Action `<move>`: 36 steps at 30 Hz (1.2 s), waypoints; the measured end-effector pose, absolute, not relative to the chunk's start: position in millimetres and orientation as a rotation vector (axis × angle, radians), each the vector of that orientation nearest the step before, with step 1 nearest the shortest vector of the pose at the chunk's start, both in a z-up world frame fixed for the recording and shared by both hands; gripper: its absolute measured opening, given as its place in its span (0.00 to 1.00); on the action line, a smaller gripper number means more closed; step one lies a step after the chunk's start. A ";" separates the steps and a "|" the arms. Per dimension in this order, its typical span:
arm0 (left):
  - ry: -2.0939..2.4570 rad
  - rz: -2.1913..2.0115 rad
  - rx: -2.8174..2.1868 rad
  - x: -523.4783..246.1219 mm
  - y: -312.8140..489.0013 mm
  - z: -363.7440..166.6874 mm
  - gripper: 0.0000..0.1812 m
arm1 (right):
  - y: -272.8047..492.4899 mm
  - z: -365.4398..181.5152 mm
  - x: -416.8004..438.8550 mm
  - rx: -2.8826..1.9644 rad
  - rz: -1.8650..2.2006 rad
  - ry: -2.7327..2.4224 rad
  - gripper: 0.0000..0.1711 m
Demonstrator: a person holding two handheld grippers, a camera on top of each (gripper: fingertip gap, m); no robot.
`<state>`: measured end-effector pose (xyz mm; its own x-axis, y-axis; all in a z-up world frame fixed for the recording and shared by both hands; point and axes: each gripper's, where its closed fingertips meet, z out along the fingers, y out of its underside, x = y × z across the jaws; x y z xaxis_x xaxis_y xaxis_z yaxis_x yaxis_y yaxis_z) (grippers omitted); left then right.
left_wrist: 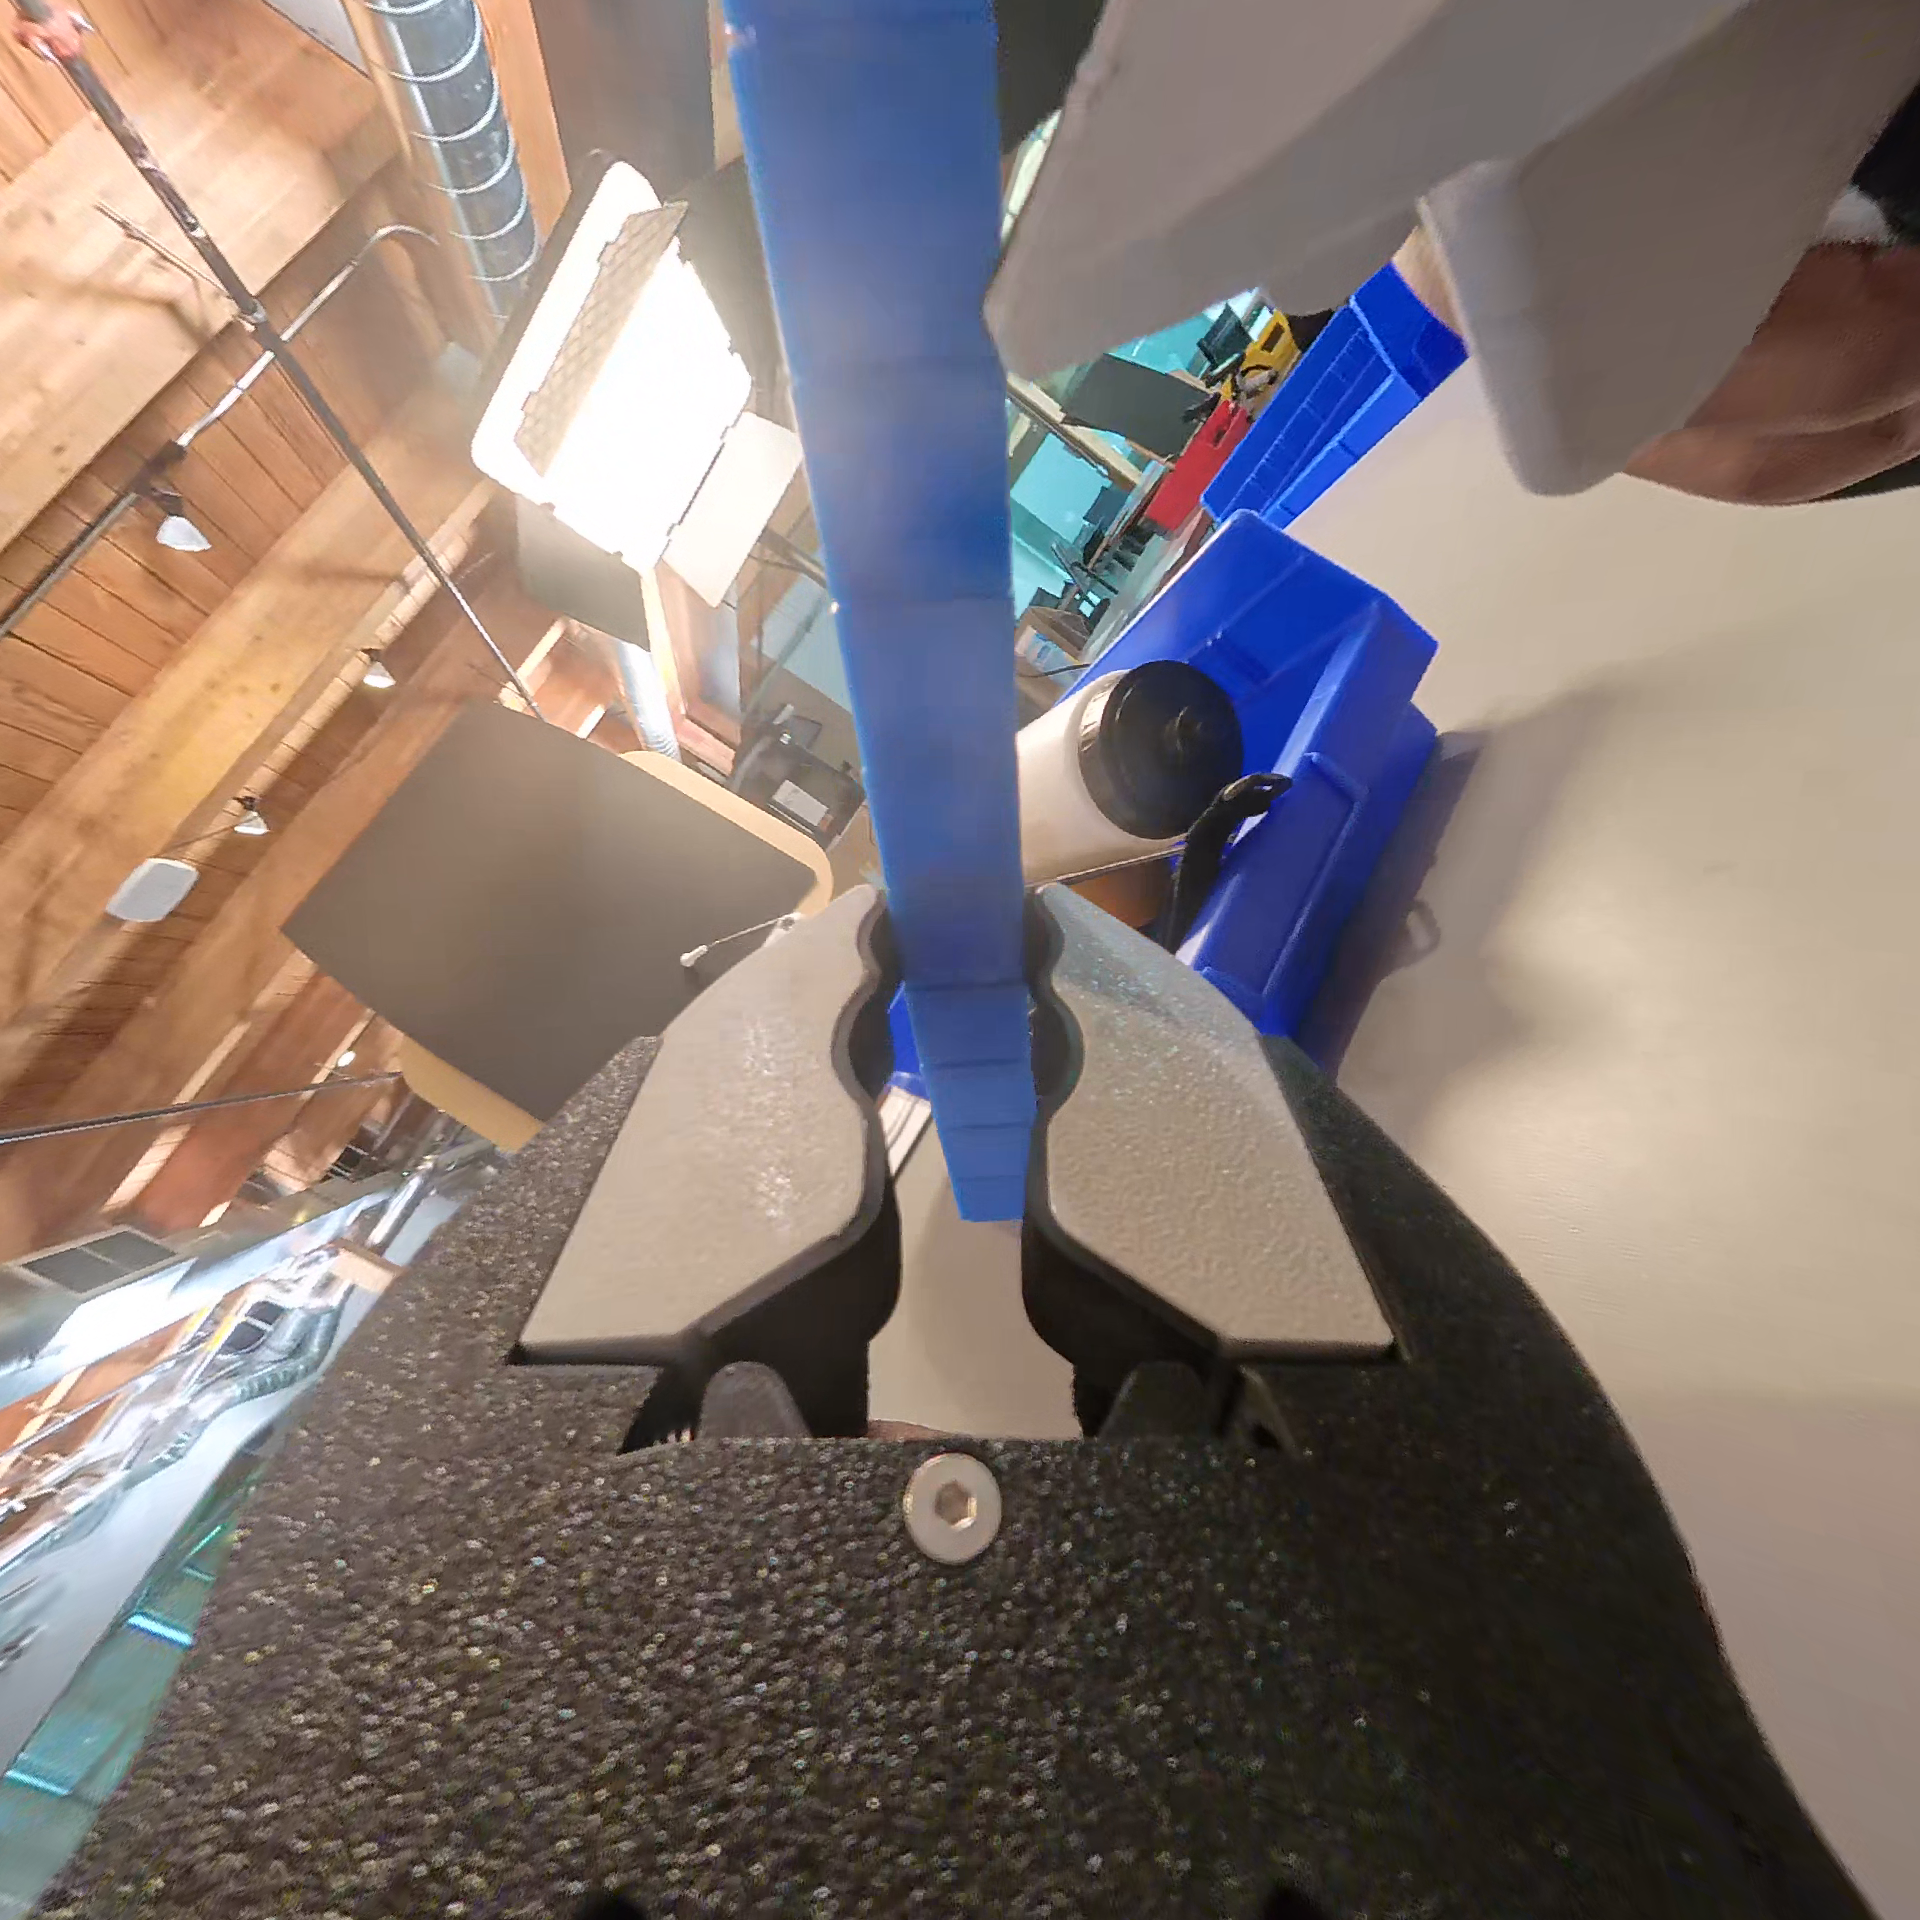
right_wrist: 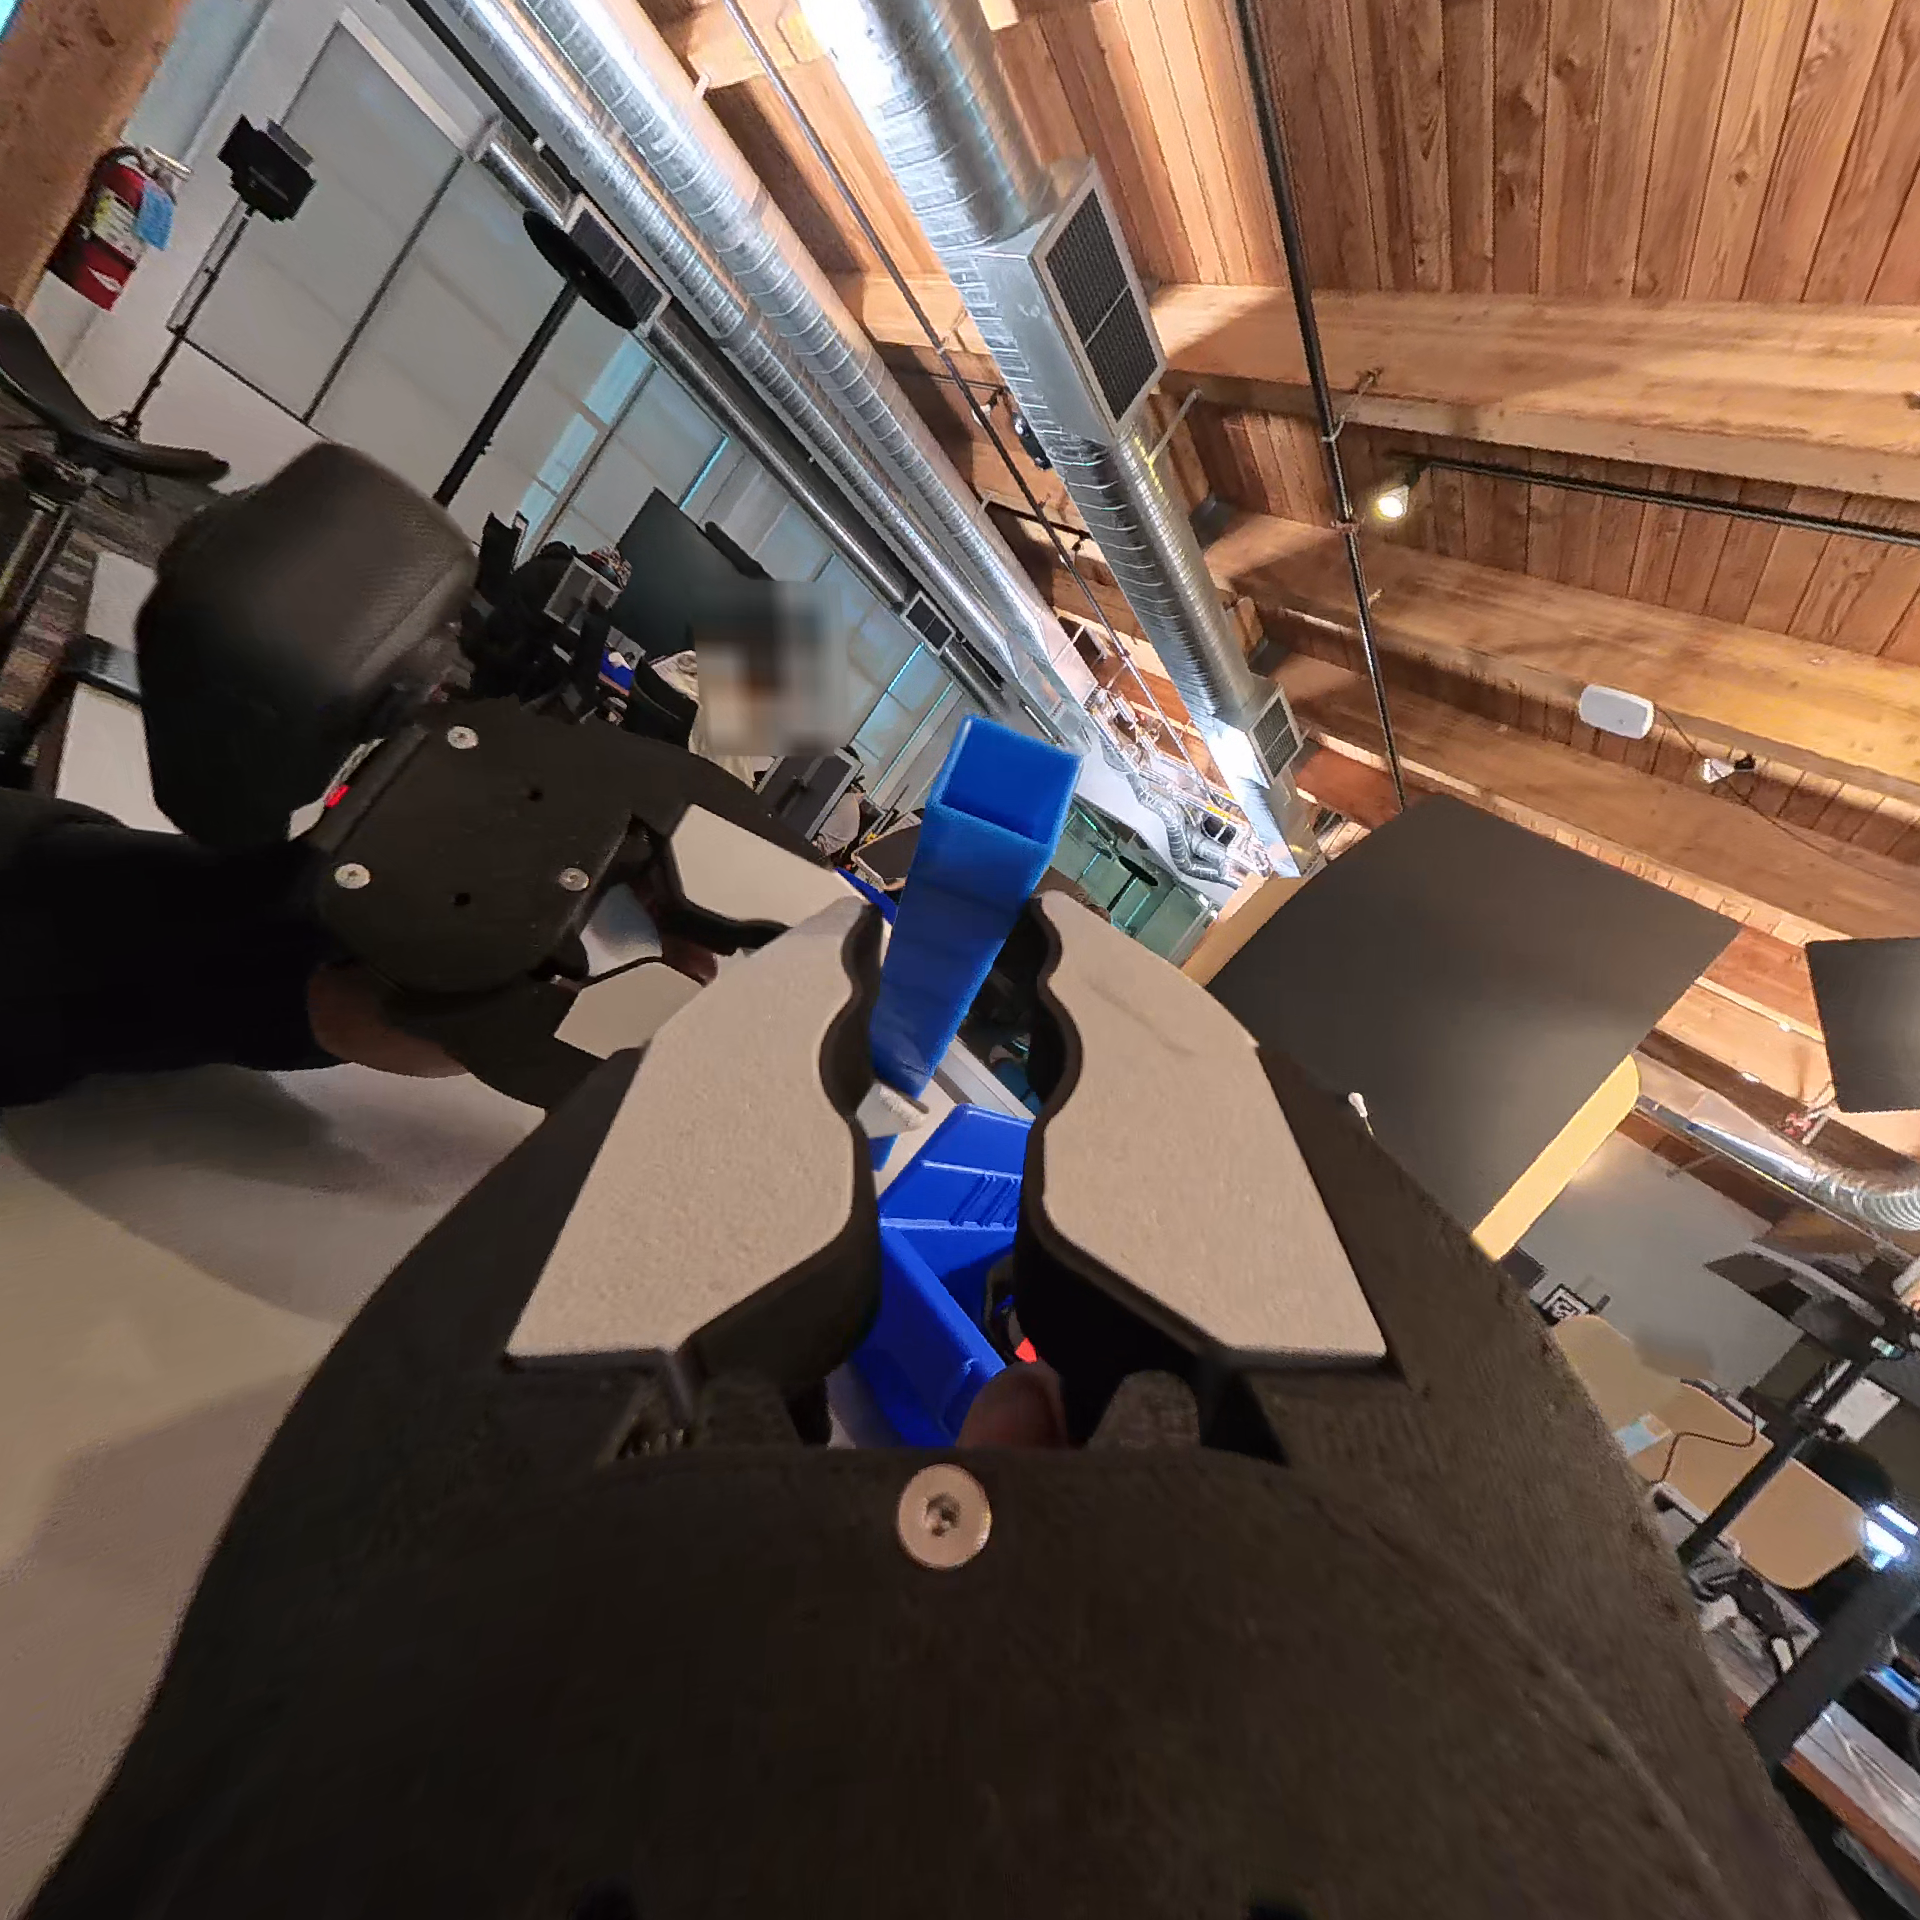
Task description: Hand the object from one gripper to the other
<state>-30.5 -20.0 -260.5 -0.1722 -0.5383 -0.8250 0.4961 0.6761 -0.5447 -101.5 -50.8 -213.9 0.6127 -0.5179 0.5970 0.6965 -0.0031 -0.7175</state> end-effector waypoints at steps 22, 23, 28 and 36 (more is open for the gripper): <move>1.363 -0.618 0.023 -25.8 -10.2 -256.1 0.13 | -70.3 -209.3 -72.4 -1.260 -0.857 0.055 0.18; 1.362 -0.623 0.025 -26.5 -10.8 -255.8 0.13 | -71.5 -209.2 -70.7 -1.258 -0.827 0.072 0.18; 1.376 -0.673 0.024 -29.1 -13.9 -255.7 0.13 | -76.3 -208.5 -64.2 -1.245 -0.705 0.141 0.18; 1.414 -1.003 -0.237 -27.3 0.8 -243.0 0.13 | -81.0 -203.6 -67.6 -1.205 -0.705 0.132 0.21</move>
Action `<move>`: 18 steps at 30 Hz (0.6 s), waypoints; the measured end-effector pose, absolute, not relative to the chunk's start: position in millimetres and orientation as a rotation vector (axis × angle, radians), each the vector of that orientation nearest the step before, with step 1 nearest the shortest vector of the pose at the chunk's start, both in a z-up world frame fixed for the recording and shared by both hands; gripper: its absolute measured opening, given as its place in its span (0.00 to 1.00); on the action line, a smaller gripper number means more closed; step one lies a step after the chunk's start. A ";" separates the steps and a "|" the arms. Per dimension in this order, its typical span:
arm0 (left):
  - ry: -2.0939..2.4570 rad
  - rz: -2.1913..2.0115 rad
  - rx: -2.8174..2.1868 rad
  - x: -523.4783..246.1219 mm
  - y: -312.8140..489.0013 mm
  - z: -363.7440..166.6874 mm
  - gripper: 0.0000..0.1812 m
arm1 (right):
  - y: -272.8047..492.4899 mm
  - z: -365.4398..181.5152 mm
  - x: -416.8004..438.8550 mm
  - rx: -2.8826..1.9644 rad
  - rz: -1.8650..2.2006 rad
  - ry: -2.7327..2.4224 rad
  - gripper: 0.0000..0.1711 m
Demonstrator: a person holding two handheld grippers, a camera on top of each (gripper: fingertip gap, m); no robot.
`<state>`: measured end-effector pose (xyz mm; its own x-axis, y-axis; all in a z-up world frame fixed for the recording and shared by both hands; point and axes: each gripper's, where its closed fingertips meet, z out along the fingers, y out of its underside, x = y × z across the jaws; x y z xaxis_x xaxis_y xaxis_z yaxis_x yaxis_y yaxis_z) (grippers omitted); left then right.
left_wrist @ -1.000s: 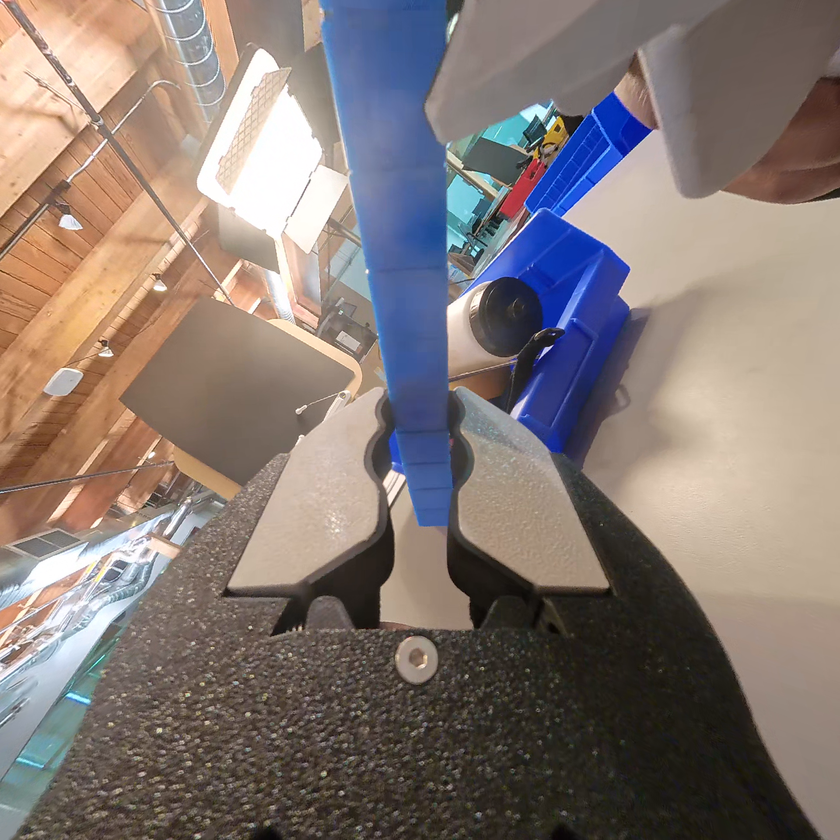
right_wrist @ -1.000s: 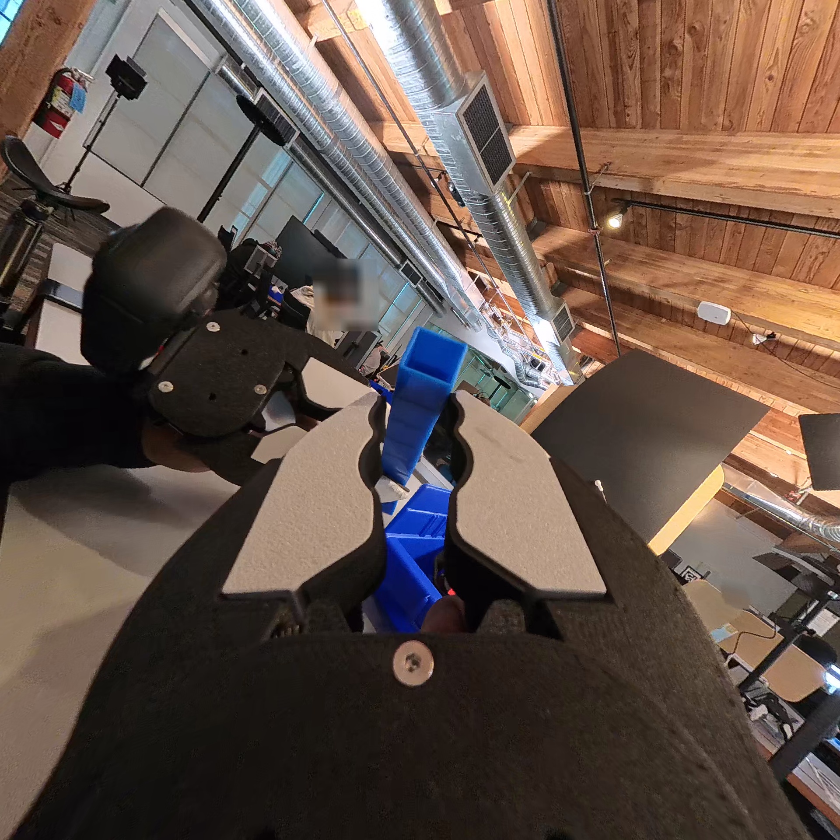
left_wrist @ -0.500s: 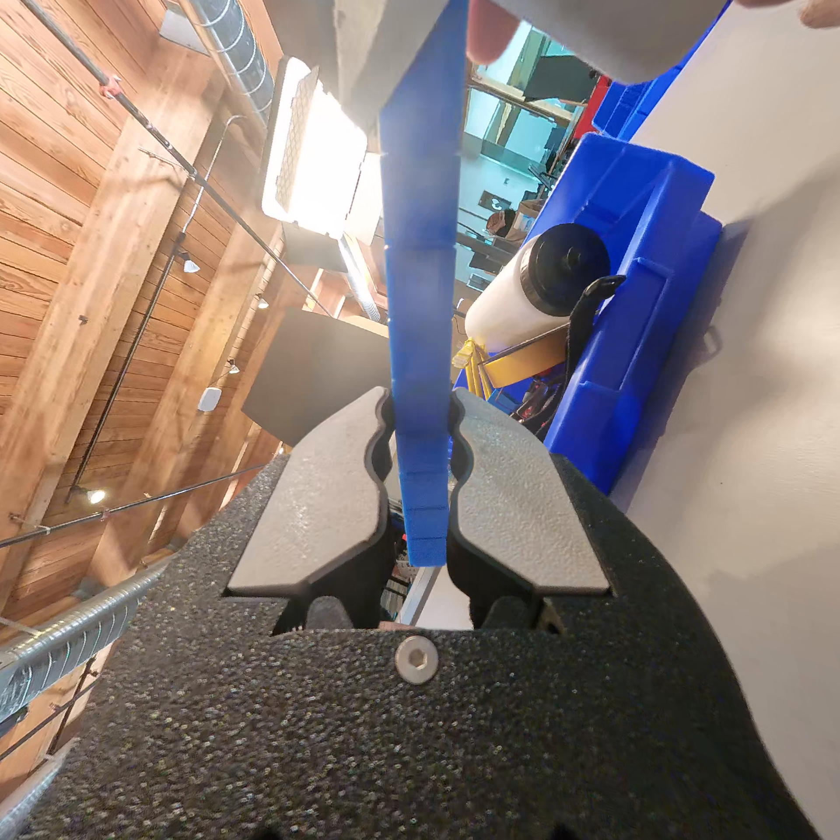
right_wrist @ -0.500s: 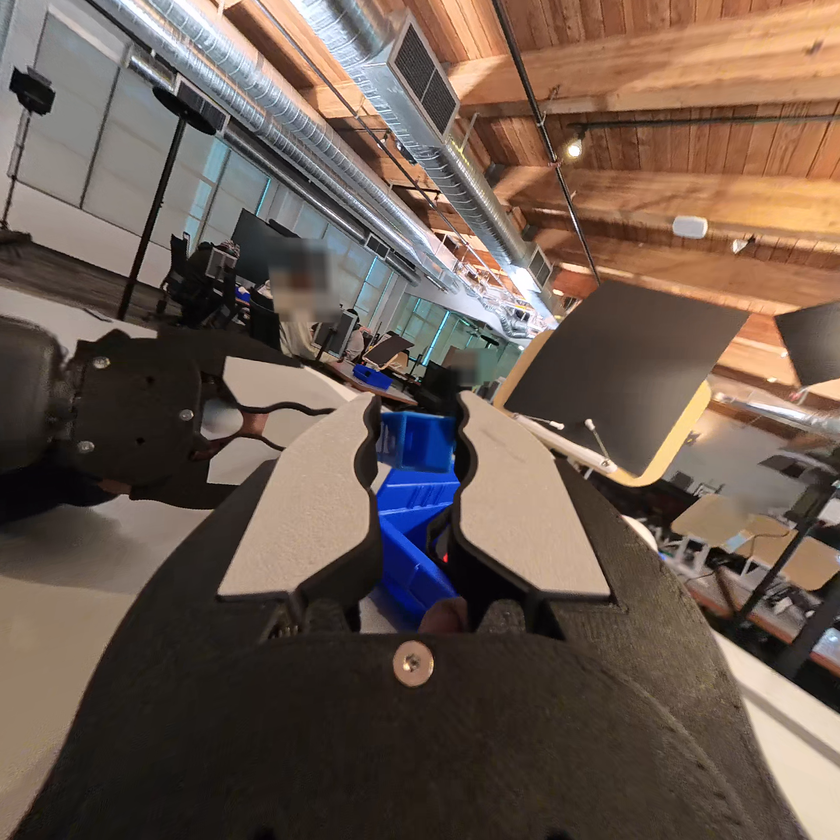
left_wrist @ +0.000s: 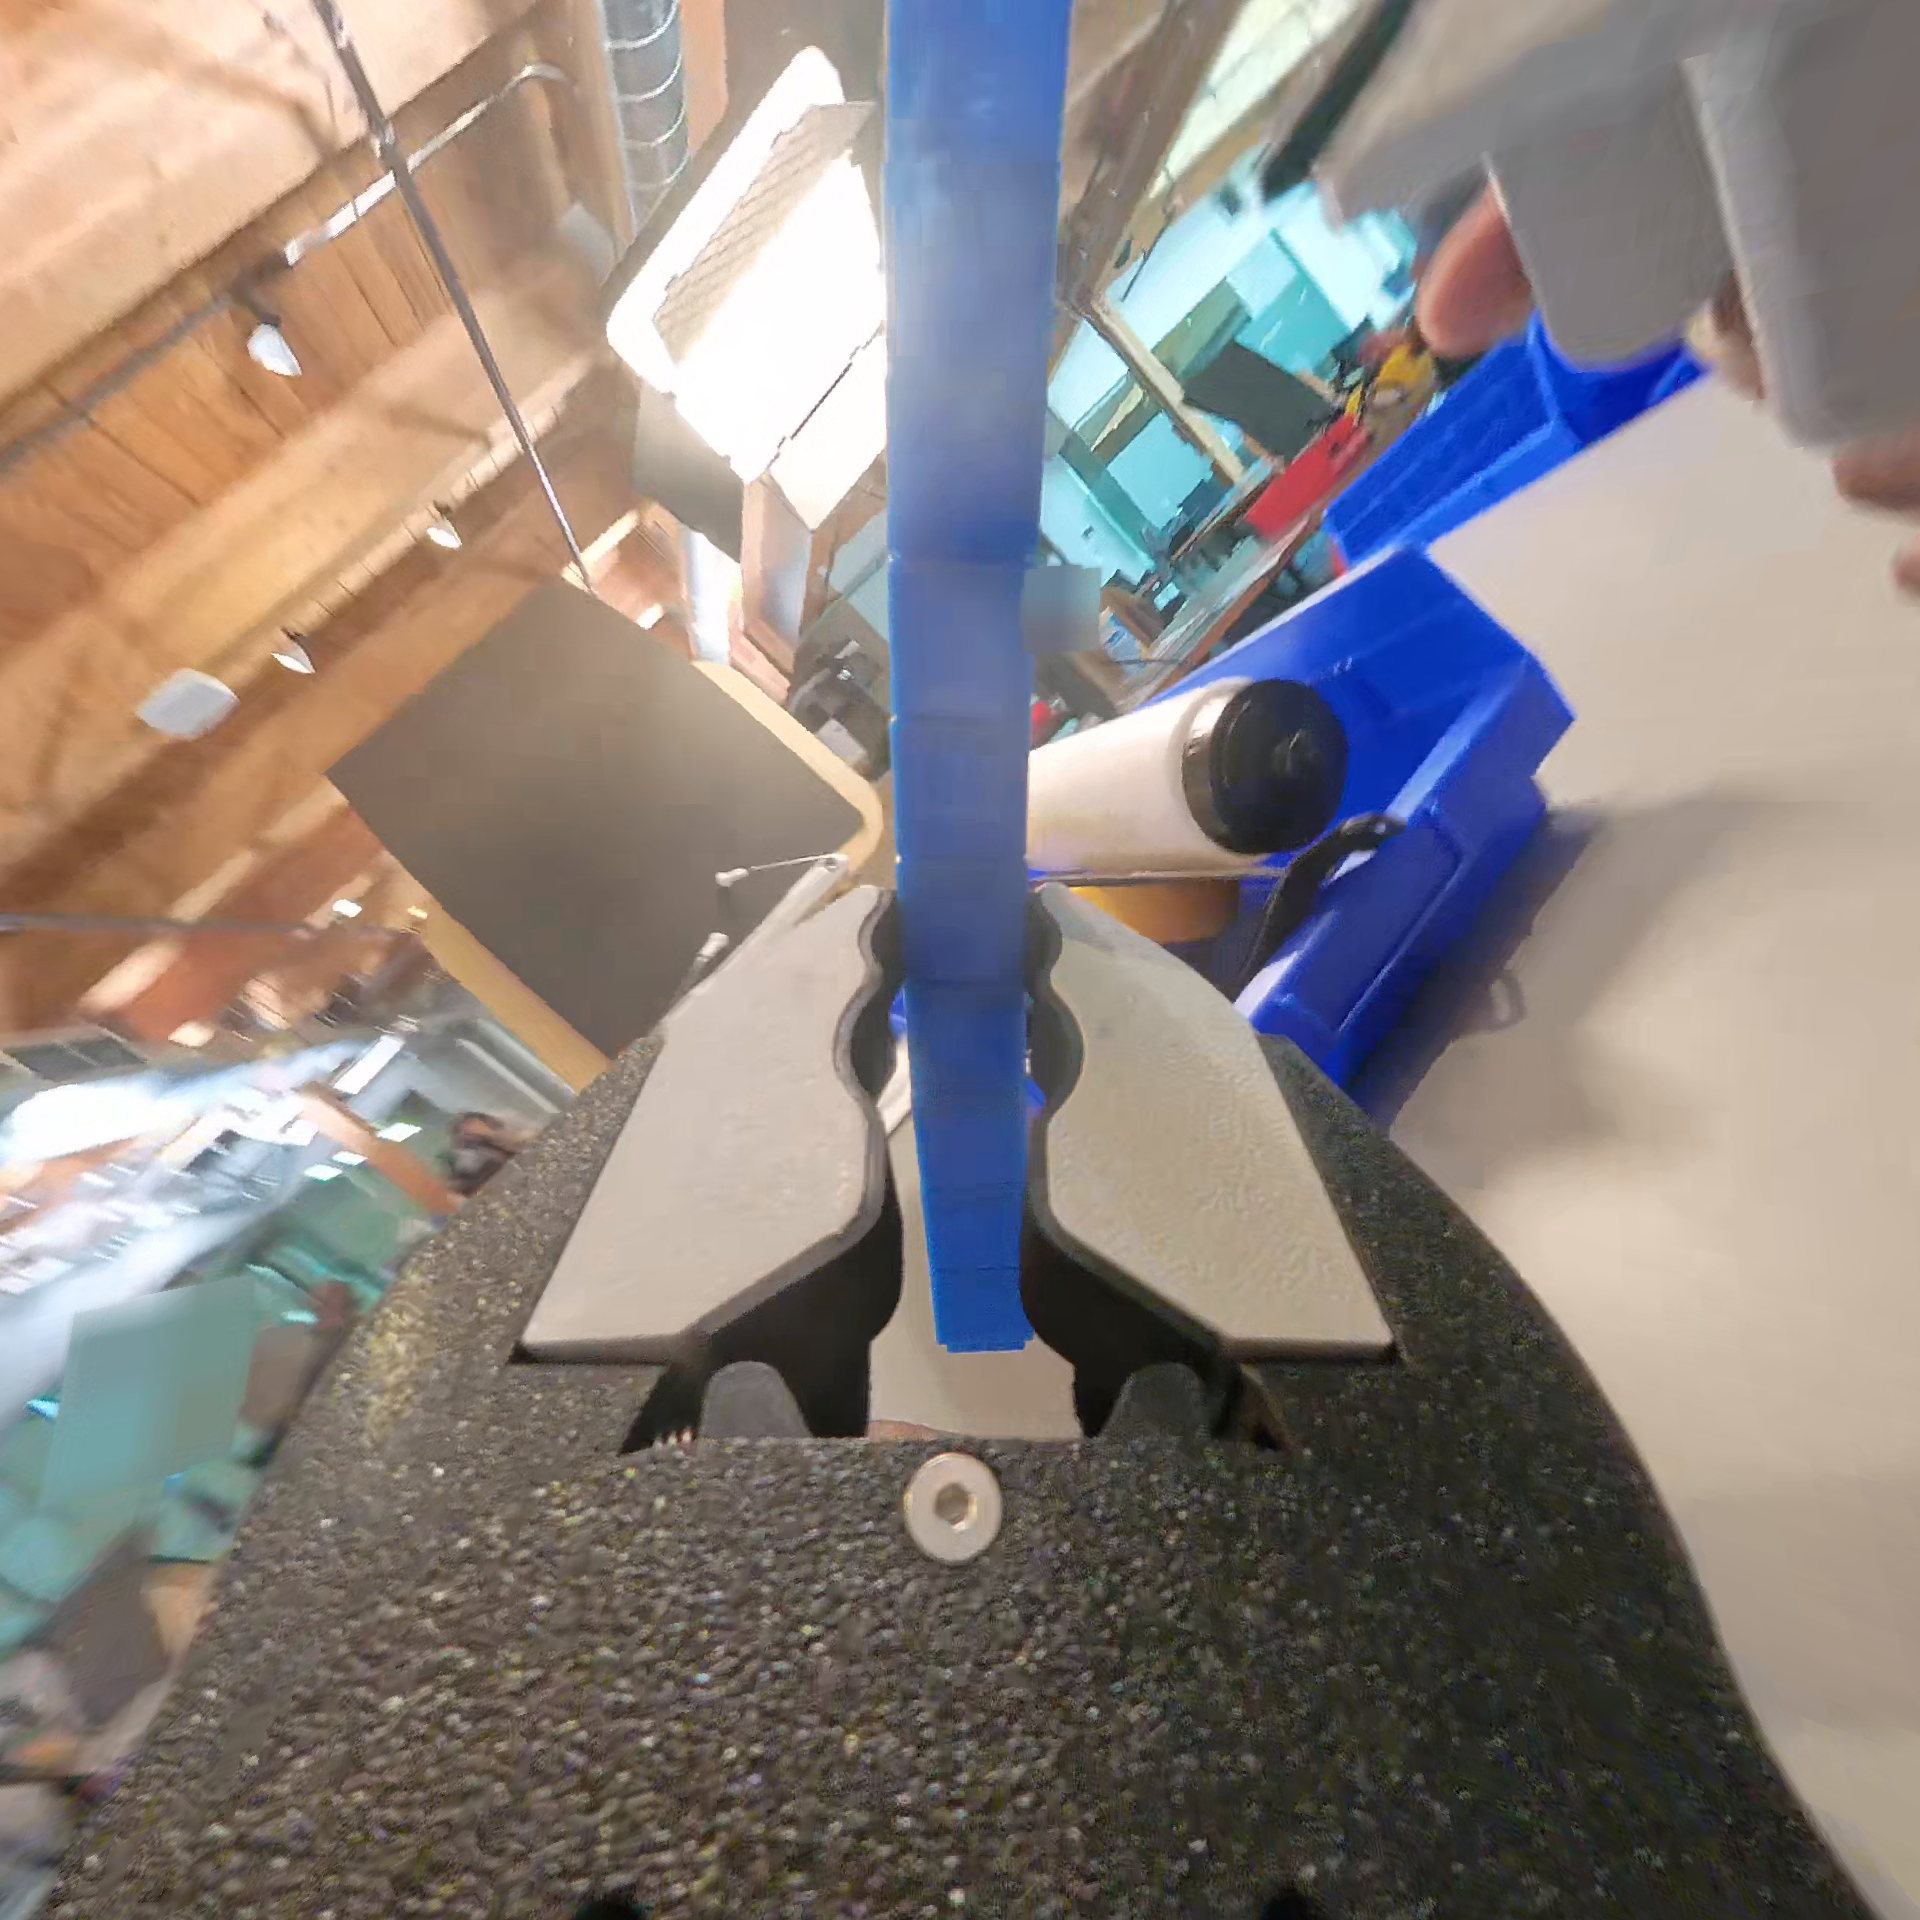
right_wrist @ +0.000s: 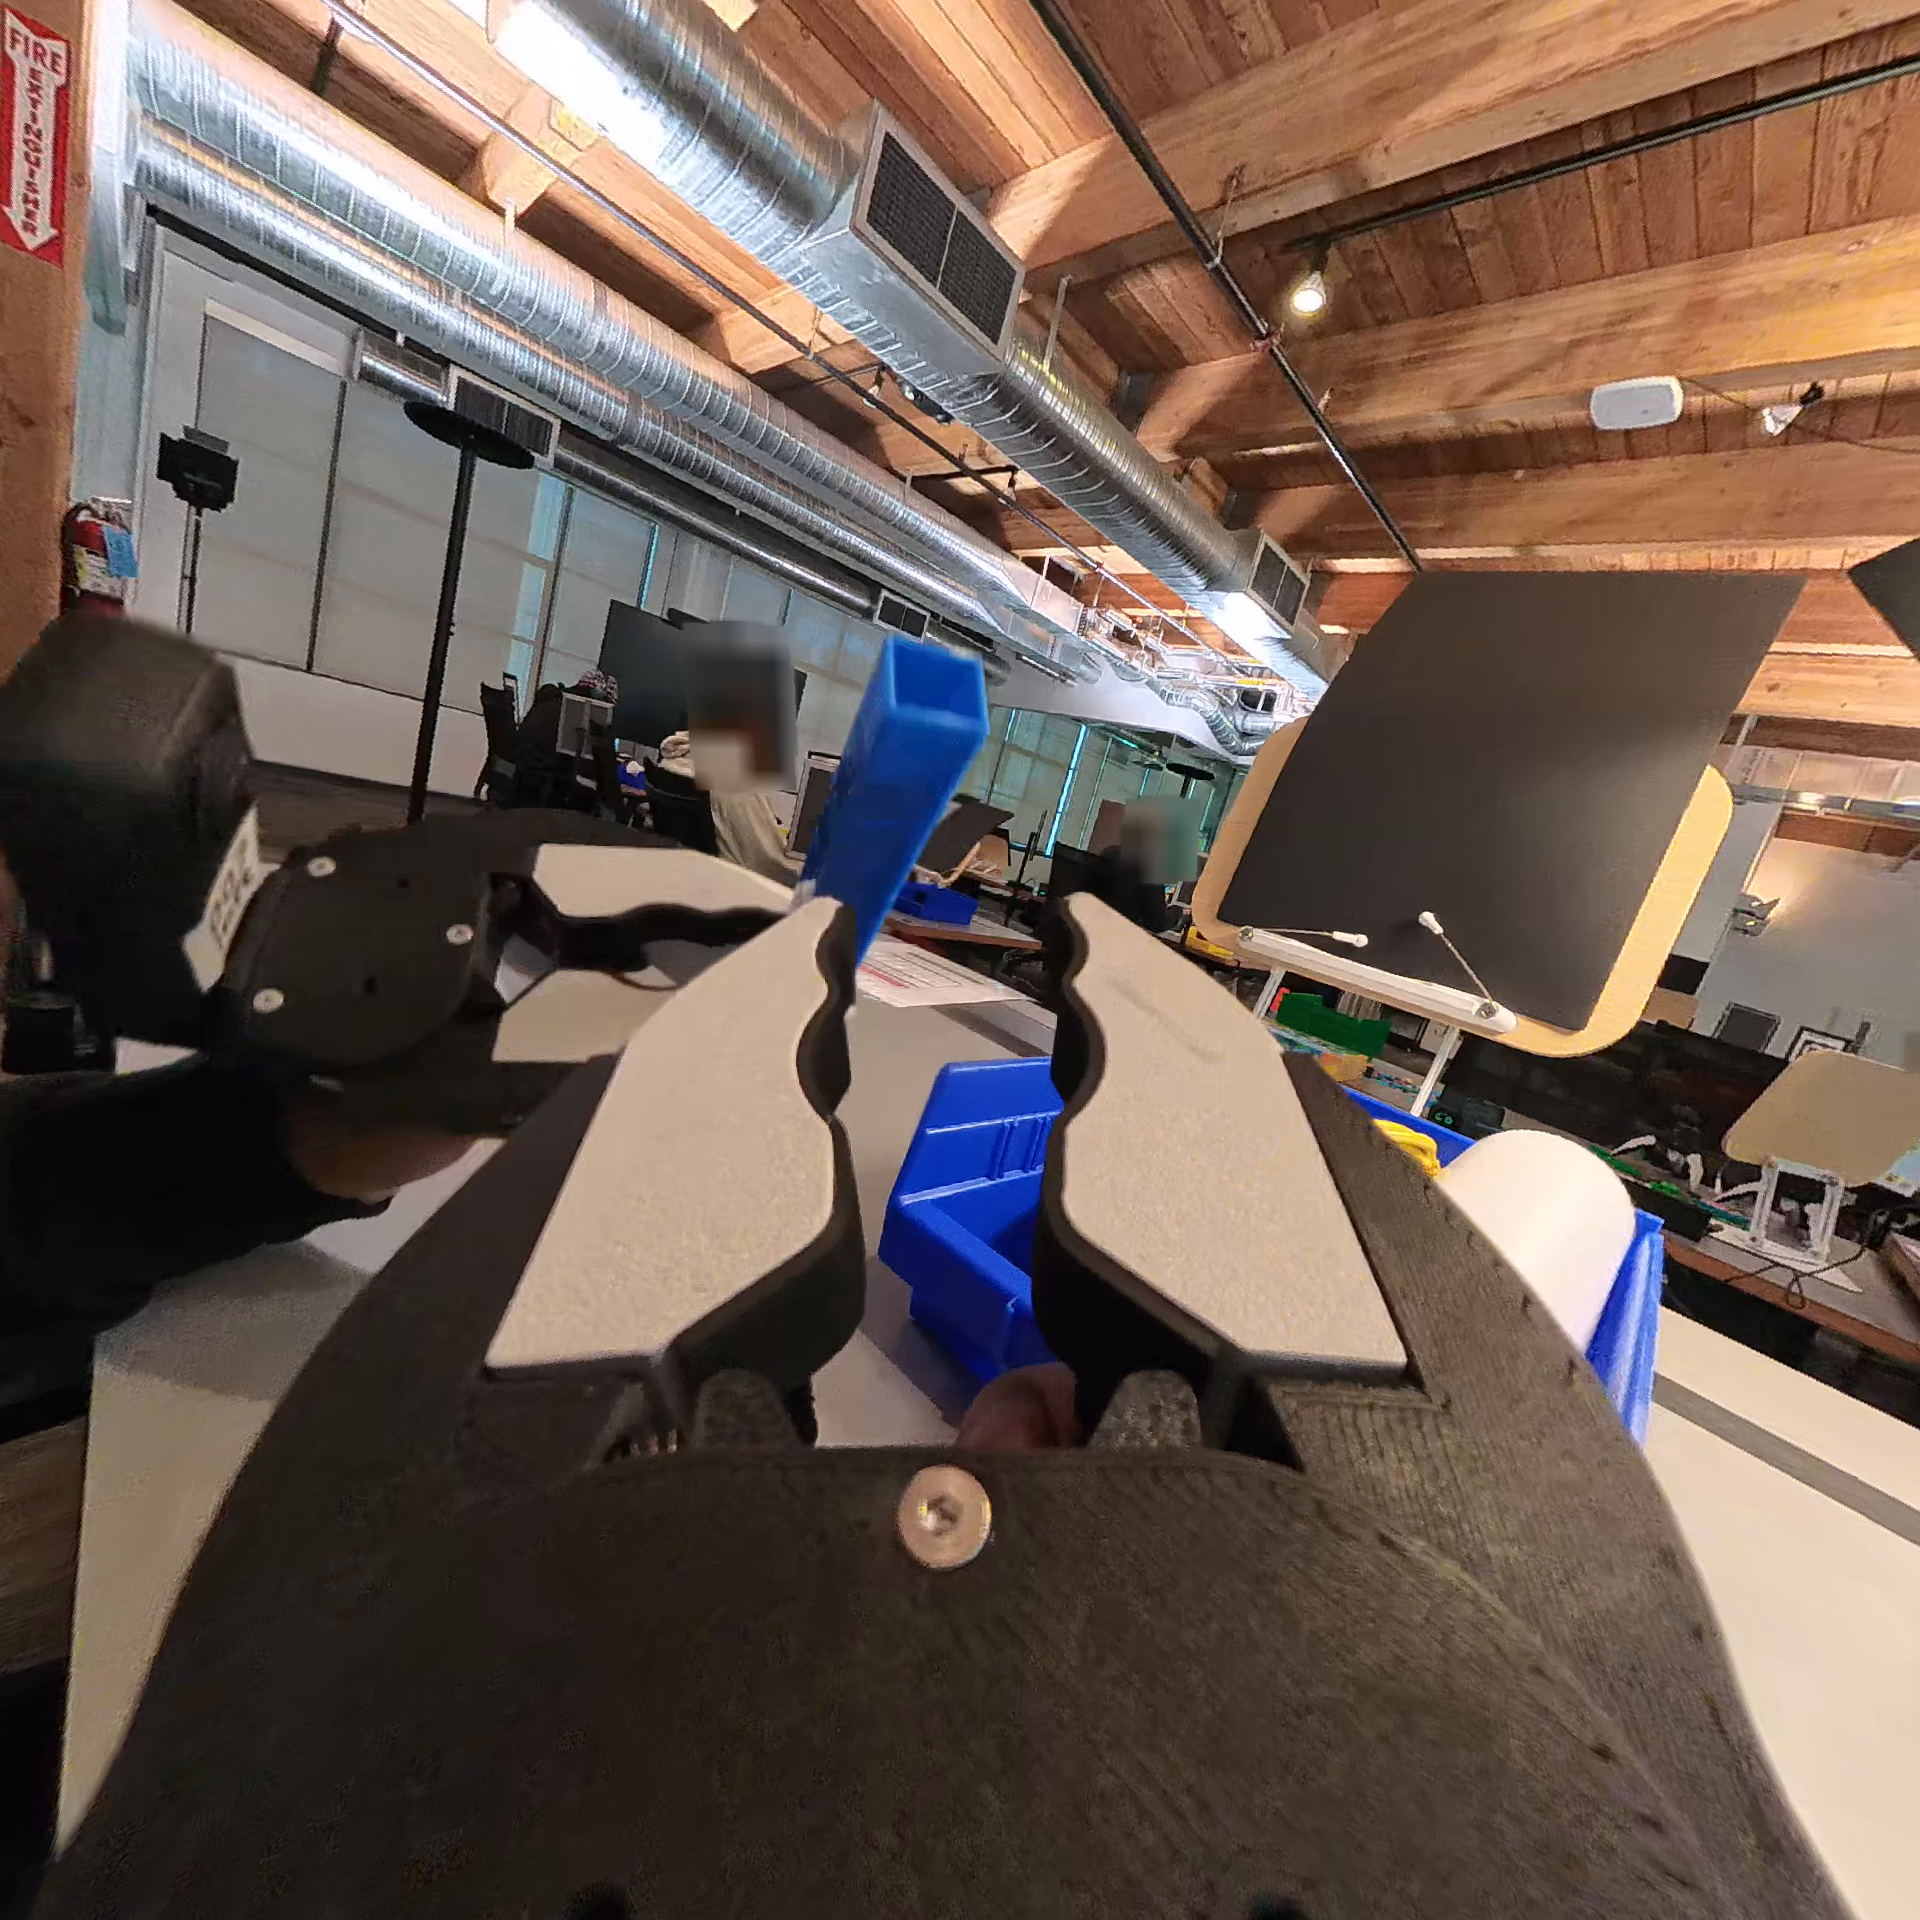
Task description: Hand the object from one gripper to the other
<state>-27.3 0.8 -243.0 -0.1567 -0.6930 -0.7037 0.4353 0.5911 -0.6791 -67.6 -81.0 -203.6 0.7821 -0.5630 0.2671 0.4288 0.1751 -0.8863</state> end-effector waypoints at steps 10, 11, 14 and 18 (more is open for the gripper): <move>1.269 -2.058 -0.574 -50.9 -12.6 -205.6 0.13 | -36.8 -258.3 -64.3 -1.573 -0.798 0.009 0.31; 1.238 -2.151 -0.576 -54.2 -14.4 -202.3 0.13 | -33.2 -264.7 -64.1 -1.611 -0.808 -0.007 0.33; 1.161 -2.330 -0.597 -58.3 -15.4 -196.9 0.13 | -26.9 -275.9 -64.5 -1.673 -0.846 -0.044 0.34; 1.215 -2.481 -0.617 -58.9 -23.6 -200.7 0.13 | -28.1 -274.1 -60.7 -1.660 -0.956 -0.056 0.34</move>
